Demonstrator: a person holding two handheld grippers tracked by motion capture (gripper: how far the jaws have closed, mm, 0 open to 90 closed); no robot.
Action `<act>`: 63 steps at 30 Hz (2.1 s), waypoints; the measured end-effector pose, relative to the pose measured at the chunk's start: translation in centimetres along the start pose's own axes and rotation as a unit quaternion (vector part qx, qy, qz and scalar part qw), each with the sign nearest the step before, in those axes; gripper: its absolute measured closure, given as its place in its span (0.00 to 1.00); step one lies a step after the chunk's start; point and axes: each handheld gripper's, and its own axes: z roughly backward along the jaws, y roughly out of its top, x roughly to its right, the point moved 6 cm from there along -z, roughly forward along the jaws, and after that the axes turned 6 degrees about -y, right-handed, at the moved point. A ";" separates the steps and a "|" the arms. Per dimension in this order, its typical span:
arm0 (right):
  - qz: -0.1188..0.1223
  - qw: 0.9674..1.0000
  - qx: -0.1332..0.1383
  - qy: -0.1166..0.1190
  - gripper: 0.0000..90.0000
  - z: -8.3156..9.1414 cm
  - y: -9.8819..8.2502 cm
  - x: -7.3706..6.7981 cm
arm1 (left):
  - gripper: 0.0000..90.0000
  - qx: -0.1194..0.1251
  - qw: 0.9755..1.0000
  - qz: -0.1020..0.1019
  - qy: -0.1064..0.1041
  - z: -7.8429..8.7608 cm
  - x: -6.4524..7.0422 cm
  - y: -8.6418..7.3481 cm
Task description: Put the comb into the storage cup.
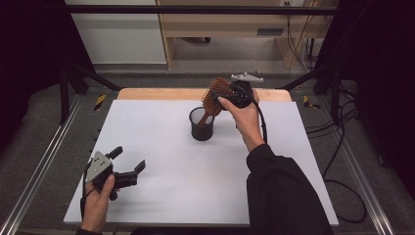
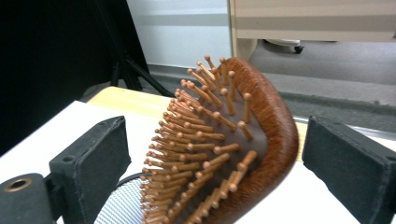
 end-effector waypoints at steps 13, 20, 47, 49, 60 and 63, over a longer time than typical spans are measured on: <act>0.020 1.000 0.015 0.005 0.08 1.1 0.4 -0.2 | 0.02 0.000 1.000 0.001 0.001 0.0 -0.1 0.0; 0.023 0.999 0.020 0.011 0.09 1.7 0.7 0.0 | 0.02 0.001 1.000 0.003 0.002 0.0 -0.2 0.0; 0.029 0.999 0.029 0.027 0.08 4.5 1.5 0.9 | 0.02 0.007 1.000 0.017 0.021 0.7 -1.1 -0.1; 0.035 0.998 0.033 0.030 0.07 4.8 1.5 0.8 | 0.02 0.007 0.999 0.018 0.025 0.8 -1.2 -0.1; 0.070 0.994 0.084 -0.002 0.04 5.5 1.3 0.9 | 0.02 0.006 0.999 0.019 0.034 1.1 -1.3 -0.3; 0.069 0.993 0.092 -0.011 0.05 5.8 1.2 1.2 | 0.02 0.006 0.999 0.019 0.032 1.0 -1.3 -0.3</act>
